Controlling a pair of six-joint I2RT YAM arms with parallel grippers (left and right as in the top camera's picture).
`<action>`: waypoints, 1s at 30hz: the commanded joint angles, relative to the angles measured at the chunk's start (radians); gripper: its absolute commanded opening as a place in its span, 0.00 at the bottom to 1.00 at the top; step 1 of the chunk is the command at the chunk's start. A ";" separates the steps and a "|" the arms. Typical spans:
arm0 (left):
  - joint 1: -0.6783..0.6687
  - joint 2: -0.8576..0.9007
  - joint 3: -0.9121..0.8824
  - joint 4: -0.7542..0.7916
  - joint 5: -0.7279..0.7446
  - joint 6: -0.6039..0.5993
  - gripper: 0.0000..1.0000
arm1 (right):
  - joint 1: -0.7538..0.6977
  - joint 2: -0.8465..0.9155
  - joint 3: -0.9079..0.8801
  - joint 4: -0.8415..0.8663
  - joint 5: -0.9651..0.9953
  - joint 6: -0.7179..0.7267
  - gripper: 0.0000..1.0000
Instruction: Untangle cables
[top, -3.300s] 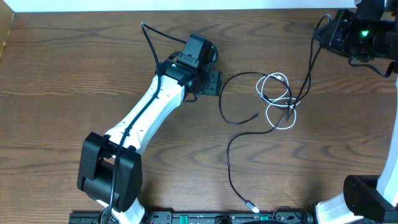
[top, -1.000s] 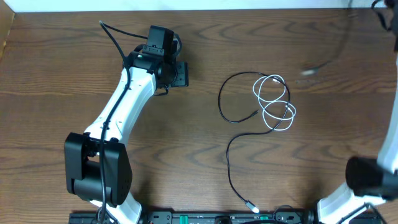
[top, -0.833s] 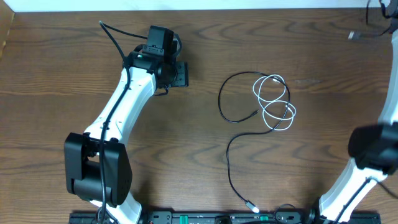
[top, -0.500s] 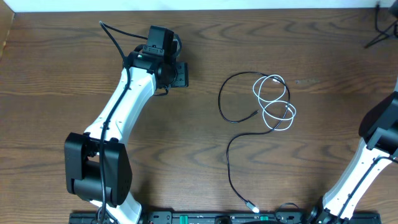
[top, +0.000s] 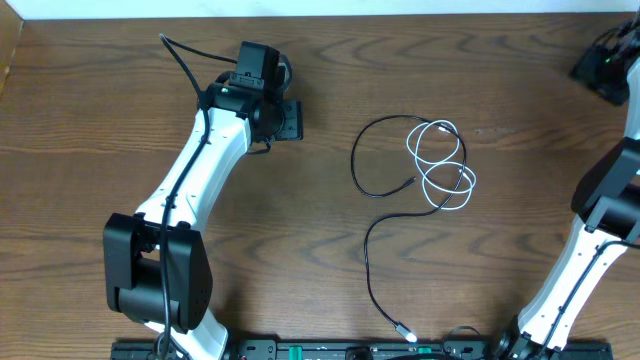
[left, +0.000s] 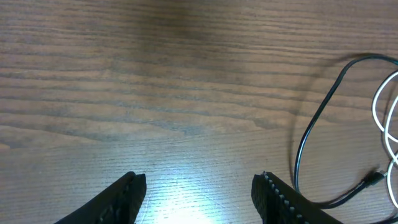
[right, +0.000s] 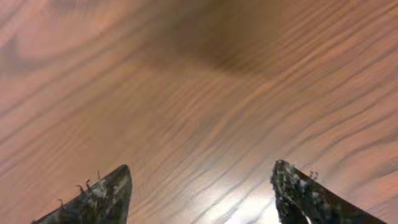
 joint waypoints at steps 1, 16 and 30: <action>0.003 -0.027 0.006 -0.008 0.002 0.006 0.59 | 0.027 -0.037 0.007 -0.068 -0.178 -0.027 0.75; -0.004 -0.058 0.006 -0.026 0.219 0.074 0.59 | 0.303 -0.149 -0.113 -0.562 -0.378 -0.471 0.58; -0.252 -0.016 0.000 0.166 0.227 -0.217 0.59 | 0.296 -0.195 -0.145 -0.452 -0.257 -0.261 0.52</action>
